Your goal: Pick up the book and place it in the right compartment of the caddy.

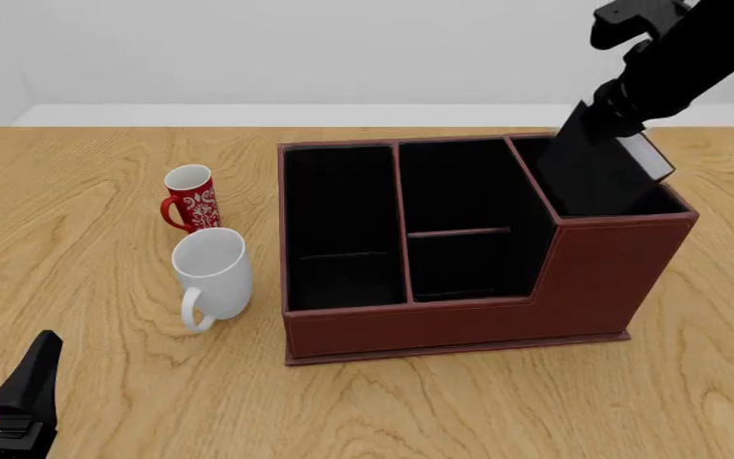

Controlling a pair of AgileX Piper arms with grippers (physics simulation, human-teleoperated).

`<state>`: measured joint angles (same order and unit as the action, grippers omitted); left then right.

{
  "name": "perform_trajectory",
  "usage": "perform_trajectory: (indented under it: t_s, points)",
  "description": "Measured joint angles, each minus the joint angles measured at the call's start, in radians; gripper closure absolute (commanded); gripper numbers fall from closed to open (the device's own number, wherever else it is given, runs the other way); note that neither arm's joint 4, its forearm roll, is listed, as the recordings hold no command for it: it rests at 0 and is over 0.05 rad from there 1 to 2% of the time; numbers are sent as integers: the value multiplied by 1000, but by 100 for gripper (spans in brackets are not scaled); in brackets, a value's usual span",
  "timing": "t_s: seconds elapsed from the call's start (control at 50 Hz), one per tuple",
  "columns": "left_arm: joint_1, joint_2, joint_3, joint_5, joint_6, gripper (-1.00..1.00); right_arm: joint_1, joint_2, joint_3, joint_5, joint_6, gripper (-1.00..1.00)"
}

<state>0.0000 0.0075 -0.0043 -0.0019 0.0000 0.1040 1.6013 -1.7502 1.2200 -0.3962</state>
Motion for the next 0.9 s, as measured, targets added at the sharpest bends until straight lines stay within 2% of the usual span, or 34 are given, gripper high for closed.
perform_trajectory:
  t_s: [0.9]
  points:
    - [0,0,0,0,0,-100,5,97,-27,0,-1,100]
